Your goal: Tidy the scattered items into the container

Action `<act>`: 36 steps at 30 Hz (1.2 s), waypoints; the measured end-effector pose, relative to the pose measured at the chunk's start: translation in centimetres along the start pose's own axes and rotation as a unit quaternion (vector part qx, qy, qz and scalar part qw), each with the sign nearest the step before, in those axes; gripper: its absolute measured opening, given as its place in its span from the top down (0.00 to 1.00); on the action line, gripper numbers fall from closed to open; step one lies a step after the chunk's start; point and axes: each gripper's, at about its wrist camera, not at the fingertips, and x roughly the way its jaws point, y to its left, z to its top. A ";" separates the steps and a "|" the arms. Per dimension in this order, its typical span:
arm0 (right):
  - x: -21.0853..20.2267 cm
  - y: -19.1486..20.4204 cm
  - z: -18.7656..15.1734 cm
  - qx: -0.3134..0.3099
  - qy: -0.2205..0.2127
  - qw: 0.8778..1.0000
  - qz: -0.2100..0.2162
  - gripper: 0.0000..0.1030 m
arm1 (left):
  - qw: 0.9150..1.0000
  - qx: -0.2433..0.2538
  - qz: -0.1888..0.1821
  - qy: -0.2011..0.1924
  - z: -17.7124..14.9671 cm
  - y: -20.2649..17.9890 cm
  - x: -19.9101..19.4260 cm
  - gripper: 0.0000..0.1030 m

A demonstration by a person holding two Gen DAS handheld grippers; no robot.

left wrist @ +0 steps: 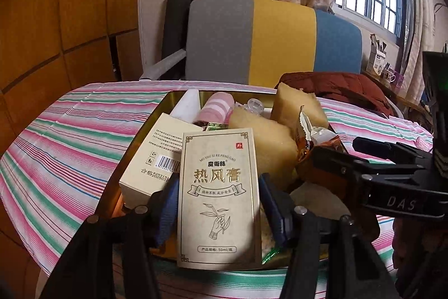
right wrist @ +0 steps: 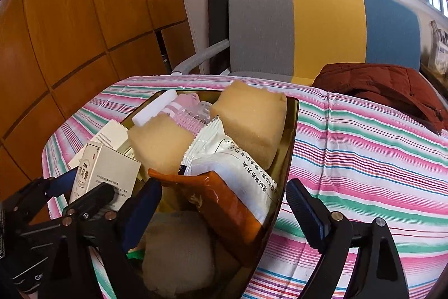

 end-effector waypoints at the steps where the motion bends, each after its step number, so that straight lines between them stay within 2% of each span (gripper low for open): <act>1: 0.0 0.0 0.0 0.000 -0.001 1.000 0.000 0.12 | 1.000 0.001 0.001 -0.002 0.0 0.0 0.0 0.45; 17: -0.4 0.2 -0.4 -0.008 -0.011 1.000 -0.011 0.12 | 1.000 0.012 0.018 -0.022 -0.1 -0.3 -0.5 0.45; 21: -0.6 0.4 -0.5 -0.015 -0.017 1.000 -0.018 0.12 | 0.999 0.011 0.028 -0.027 -0.2 -0.2 -0.6 0.40; 28: -1.0 0.8 -0.8 -0.017 -0.023 0.999 -0.018 0.12 | 0.999 0.013 0.035 -0.033 -0.1 -0.2 -1.1 0.39; 36: -2.3 0.8 -1.2 -0.003 -0.032 0.999 -0.007 0.05 | 0.998 0.021 0.051 -0.036 -0.1 -0.6 -1.5 0.38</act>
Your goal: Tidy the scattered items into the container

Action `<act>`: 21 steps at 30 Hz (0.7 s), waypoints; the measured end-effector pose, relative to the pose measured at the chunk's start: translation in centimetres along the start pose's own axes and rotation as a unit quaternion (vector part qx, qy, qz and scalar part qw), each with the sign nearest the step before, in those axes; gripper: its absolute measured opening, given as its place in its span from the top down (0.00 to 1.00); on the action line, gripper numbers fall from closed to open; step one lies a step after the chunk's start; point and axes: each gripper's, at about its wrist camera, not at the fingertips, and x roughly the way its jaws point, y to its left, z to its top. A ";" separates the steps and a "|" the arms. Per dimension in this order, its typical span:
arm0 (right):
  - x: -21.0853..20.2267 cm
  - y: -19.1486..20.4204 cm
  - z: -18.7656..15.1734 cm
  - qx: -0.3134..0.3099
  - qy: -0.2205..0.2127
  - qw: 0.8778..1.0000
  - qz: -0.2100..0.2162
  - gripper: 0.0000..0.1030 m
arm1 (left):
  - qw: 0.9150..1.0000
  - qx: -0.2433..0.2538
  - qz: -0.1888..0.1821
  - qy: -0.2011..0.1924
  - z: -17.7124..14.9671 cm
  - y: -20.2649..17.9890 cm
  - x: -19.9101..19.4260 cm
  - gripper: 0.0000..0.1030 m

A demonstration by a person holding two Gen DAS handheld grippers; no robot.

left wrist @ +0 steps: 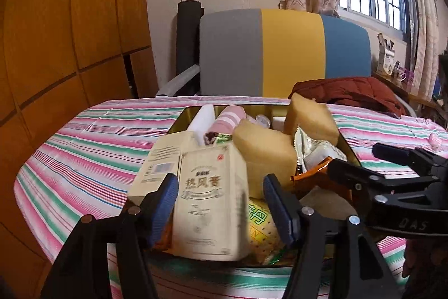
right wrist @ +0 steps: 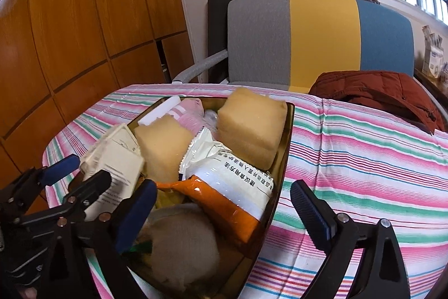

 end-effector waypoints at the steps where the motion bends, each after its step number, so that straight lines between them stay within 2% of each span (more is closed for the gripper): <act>1: -0.1 0.1 0.0 -0.001 -0.001 1.000 -0.002 0.04 | 1.000 -0.002 0.000 0.001 0.0 0.0 0.1 0.38; 15: -2.4 0.3 -0.7 -0.018 -0.024 0.999 -0.035 0.03 | 1.000 -0.009 -0.005 -0.002 0.1 0.8 0.0 0.38; 21: -2.5 0.0 -1.0 -0.019 -0.024 0.999 -0.023 0.03 | 1.000 -0.003 -0.009 0.016 0.5 0.4 0.4 0.36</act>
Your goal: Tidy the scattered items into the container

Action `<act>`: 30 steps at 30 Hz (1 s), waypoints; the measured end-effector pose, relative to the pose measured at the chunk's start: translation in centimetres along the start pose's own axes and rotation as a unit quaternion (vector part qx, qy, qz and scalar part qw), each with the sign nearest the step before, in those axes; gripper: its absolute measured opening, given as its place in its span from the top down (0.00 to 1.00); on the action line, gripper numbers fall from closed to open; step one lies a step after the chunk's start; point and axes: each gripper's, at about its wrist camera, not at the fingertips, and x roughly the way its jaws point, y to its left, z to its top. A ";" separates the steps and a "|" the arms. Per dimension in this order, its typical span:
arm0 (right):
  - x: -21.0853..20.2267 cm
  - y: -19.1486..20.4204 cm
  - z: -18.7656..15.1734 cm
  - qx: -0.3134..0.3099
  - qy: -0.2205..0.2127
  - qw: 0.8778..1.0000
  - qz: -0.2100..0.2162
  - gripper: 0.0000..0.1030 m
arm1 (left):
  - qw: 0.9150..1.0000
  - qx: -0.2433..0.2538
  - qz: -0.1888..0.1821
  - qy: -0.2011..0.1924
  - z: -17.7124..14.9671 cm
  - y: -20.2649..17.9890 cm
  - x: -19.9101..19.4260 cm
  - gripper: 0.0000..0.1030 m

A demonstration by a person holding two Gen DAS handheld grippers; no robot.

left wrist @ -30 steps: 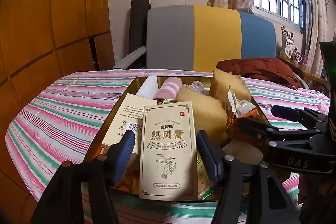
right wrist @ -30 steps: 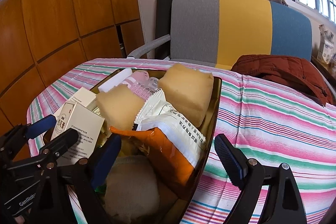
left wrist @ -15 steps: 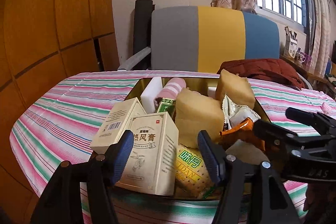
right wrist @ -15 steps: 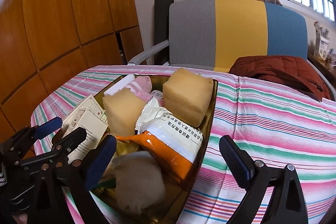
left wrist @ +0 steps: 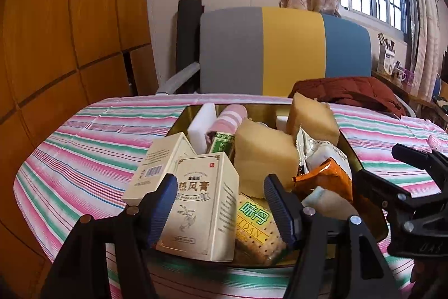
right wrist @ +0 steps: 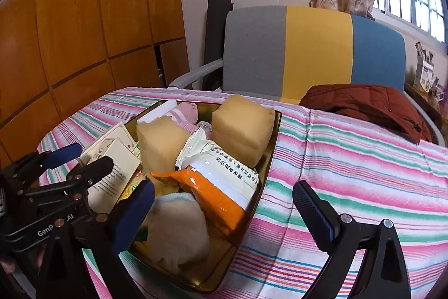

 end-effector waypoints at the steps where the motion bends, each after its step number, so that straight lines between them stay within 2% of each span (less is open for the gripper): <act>1: -0.1 -0.2 -0.1 0.007 0.000 1.000 0.004 0.03 | 1.000 -0.002 -0.003 0.004 0.0 0.0 0.0 0.36; 3: -0.5 -0.2 -0.4 0.011 -0.001 1.000 0.001 0.00 | 1.000 -0.014 -0.002 0.017 0.0 0.2 0.1 0.36; 5: -1.1 -0.1 -0.6 0.017 -0.006 1.000 -0.022 0.00 | 0.999 -0.017 0.018 0.028 0.0 0.1 0.1 0.36; 11: -2.9 -0.3 -1.5 0.048 -0.019 0.996 -0.074 0.00 | 0.996 0.010 0.092 -0.008 -0.1 -0.2 -2.1 0.36; 13: -3.3 -0.2 -1.6 0.042 -0.020 0.995 -0.093 0.00 | 0.996 0.007 0.089 -0.011 0.1 -0.2 -2.6 0.36; 15: -3.6 -0.1 -1.8 0.039 -0.020 0.993 -0.114 0.00 | 0.998 -0.011 0.059 0.007 0.2 0.1 -2.4 0.36; 16: -3.7 -0.1 -1.9 0.039 -0.020 0.991 -0.124 0.00 | 0.998 -0.018 0.055 0.017 0.1 0.2 -2.2 0.36; 19: -3.6 -0.6 -2.0 0.051 -0.006 0.987 -0.153 0.00 | 0.996 -0.041 0.069 0.037 -0.3 0.6 -1.9 0.37; 25: -4.0 -0.8 -2.2 0.067 0.003 0.985 -0.158 0.00 | 0.993 -0.030 0.105 0.038 -0.5 -0.2 -2.6 0.37; 30: -4.4 0.3 -2.3 0.060 -0.002 0.986 -0.153 0.00 | 0.995 -0.032 0.089 0.037 -0.4 -0.3 -3.2 0.36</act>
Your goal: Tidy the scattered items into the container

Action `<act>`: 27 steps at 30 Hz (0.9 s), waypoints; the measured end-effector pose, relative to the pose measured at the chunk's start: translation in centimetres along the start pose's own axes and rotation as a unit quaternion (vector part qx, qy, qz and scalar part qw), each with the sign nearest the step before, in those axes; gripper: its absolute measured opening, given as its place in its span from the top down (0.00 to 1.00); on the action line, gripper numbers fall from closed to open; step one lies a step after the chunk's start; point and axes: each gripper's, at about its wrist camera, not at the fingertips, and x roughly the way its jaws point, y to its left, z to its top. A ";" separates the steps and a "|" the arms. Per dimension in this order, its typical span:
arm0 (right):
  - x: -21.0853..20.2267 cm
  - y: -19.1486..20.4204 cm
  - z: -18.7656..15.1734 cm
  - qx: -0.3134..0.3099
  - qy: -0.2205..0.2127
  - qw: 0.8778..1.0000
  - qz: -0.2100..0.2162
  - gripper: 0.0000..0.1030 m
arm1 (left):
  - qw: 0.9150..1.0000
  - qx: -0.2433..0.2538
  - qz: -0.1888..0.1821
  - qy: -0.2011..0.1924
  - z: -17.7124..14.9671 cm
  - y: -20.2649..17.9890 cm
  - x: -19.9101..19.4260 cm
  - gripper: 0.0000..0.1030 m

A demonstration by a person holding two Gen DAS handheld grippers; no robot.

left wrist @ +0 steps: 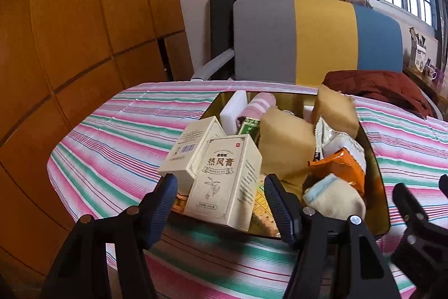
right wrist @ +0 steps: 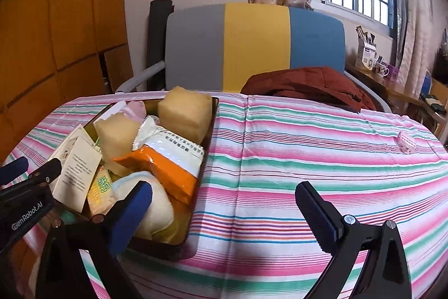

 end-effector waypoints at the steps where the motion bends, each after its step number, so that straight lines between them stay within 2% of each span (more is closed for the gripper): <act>1: -0.1 0.2 0.1 -0.002 -0.003 1.000 -0.002 0.00 | 1.000 -0.006 -0.008 0.001 0.0 0.3 -0.1 0.36; 3: -0.1 0.5 0.4 -0.007 -0.007 1.000 -0.006 0.00 | 1.000 -0.019 -0.014 0.005 0.0 0.8 0.1 0.36; 6: 0.1 1.4 1.0 -0.016 -0.011 1.000 -0.007 0.00 | 1.000 -0.017 0.005 0.013 0.0 1.0 0.7 0.36; 9: 0.0 2.2 1.3 -0.026 -0.017 0.999 -0.009 0.00 | 1.000 -0.021 -0.003 0.014 0.0 1.4 0.9 0.36; 18: 0.3 3.7 1.0 -0.045 -0.012 0.999 -0.010 0.00 | 1.000 -0.019 -0.022 0.002 0.0 1.8 0.9 0.37; 23: 0.4 4.2 1.3 -0.054 -0.011 0.998 -0.011 0.00 | 0.999 -0.016 -0.012 -0.027 0.1 1.9 0.5 0.43; 27: 1.0 4.7 1.6 -0.056 -0.002 0.998 -0.010 0.00 | 0.999 -0.019 -0.008 -0.030 0.3 2.1 0.5 0.44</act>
